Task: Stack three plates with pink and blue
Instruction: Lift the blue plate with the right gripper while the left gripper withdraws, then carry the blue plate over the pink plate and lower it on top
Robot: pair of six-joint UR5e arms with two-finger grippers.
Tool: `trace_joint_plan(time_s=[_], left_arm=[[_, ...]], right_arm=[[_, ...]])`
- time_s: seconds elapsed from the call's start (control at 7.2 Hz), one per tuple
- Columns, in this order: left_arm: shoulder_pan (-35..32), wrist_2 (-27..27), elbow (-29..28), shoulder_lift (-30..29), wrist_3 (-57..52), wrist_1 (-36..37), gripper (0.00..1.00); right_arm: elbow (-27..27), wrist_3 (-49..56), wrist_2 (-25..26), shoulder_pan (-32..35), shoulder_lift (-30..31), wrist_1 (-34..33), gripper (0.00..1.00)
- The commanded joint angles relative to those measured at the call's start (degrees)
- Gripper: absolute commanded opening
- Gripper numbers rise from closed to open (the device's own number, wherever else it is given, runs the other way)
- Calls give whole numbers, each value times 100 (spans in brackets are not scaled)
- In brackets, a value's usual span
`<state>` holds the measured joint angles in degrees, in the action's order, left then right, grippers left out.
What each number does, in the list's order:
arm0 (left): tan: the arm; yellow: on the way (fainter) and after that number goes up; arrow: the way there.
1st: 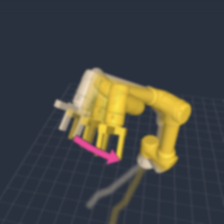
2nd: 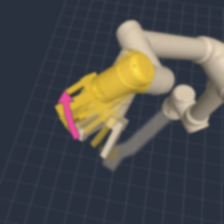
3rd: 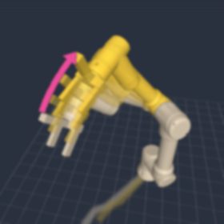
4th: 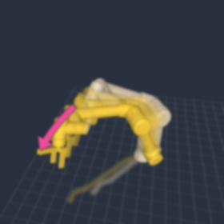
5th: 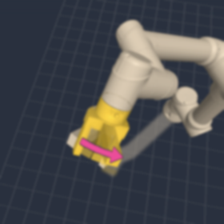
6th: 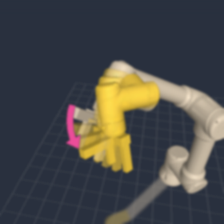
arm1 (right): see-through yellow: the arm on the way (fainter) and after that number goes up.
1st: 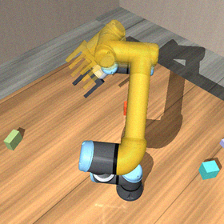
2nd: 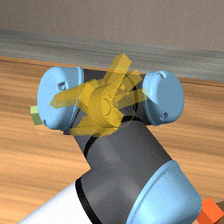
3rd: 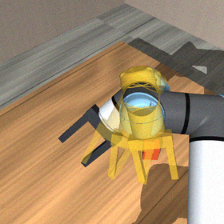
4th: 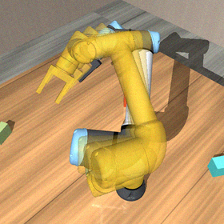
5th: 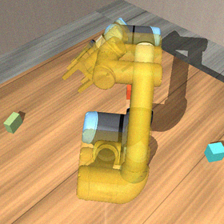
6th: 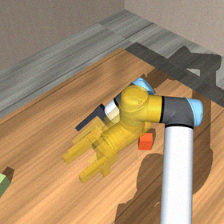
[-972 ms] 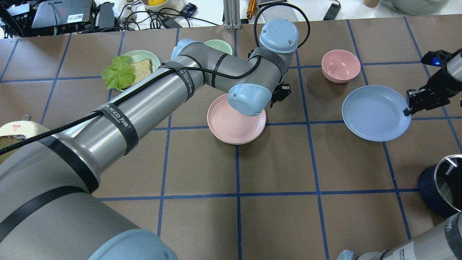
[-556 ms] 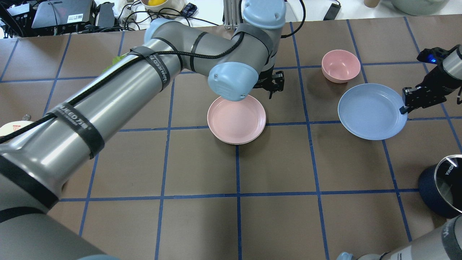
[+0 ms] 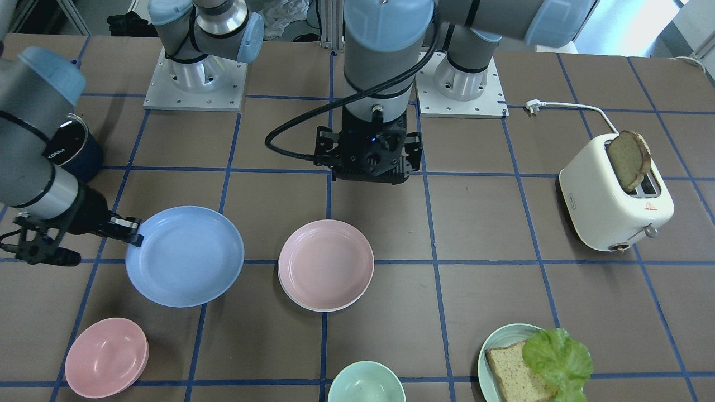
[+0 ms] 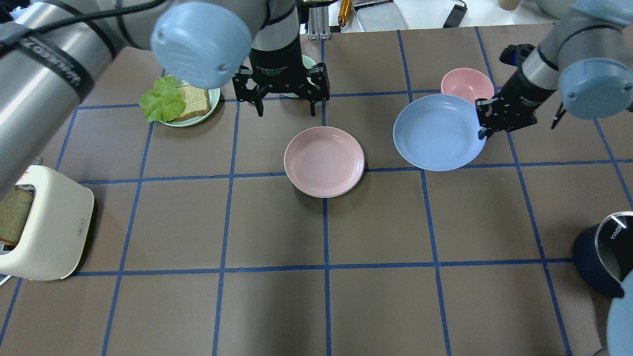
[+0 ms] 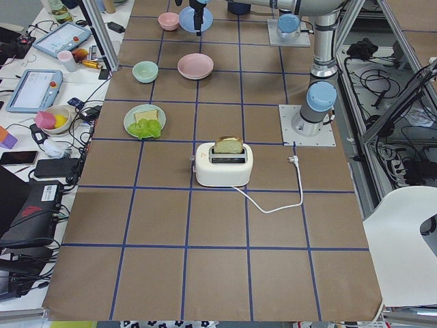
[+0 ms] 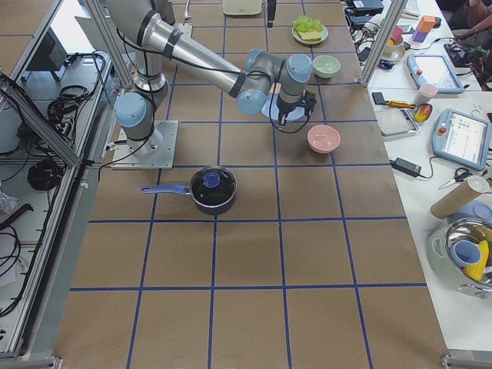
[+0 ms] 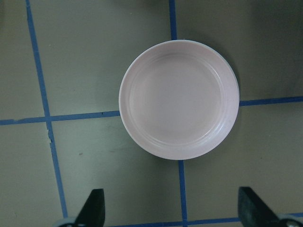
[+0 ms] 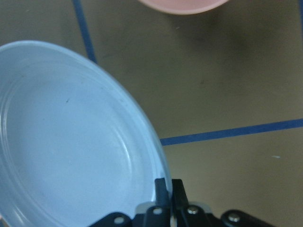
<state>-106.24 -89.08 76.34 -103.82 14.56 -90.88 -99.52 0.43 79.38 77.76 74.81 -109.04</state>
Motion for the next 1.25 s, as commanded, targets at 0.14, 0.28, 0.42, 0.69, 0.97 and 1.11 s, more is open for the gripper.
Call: trace_joint_plan(time_s=[0.14, 0.28, 0.42, 0.69, 0.97, 1.11], left_arm=[[700, -38, 21, 563, -172, -421, 100], [797, -22, 30, 599, -172, -439, 100], [902, -4, 30, 617, -216, -448, 100], [1000, 14, 30, 626, -295, -448, 100], [1043, 31, 30, 634, -322, -430, 100], [1044, 23, 30, 635, -322, -448, 100]], right_arm=[[-6, -1912, -194, 1449, -448, -863, 0], [-6, -2315, -186, 1713, -537, -1056, 0], [-6, -2415, -186, 1855, -616, -1232, 0], [-41, -2662, -177, 2075, -661, -1234, 0], [-198, -2662, -177, 2076, -635, -1234, 0], [-260, -2662, -186, 2076, -634, -1260, 17]])
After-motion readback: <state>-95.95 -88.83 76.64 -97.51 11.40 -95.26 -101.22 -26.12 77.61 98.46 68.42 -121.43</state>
